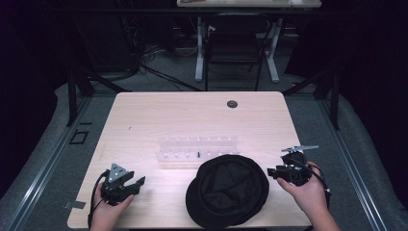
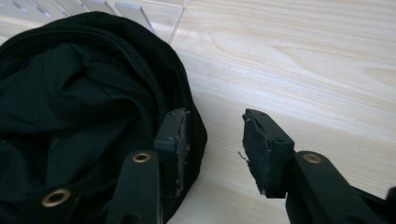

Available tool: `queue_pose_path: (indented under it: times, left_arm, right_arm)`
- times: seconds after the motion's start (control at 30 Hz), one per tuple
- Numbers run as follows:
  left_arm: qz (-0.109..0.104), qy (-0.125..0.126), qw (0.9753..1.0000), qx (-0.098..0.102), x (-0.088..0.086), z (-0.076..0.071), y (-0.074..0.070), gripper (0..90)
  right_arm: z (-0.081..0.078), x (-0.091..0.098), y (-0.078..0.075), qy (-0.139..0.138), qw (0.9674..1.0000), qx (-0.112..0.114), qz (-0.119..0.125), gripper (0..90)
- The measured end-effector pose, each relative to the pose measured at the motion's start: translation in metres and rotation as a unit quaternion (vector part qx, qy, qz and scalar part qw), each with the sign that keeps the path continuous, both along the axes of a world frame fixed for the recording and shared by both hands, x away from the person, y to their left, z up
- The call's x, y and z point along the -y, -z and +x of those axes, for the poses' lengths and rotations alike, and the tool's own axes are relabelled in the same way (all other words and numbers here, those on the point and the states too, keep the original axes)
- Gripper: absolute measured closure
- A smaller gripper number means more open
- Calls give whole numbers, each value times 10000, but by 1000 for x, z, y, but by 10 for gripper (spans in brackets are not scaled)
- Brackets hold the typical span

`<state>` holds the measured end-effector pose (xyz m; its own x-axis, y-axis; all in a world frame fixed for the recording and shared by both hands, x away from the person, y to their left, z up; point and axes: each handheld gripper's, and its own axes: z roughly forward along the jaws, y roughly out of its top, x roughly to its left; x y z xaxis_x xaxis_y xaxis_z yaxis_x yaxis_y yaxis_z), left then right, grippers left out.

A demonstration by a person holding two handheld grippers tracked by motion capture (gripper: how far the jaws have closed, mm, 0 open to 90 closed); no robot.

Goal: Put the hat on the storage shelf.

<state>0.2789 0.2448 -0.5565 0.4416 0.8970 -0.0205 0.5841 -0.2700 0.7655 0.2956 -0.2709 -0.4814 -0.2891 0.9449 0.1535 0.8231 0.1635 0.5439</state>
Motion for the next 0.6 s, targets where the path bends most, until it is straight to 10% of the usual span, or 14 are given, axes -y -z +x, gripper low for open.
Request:
queue_pose_path:
  times: [0.6]
  left_arm:
    - [59, 77, 9999, -52, 2, 0, 1, 490]
  right_arm:
    - [35, -24, 22, -306, 9982, -494, -152, 802]
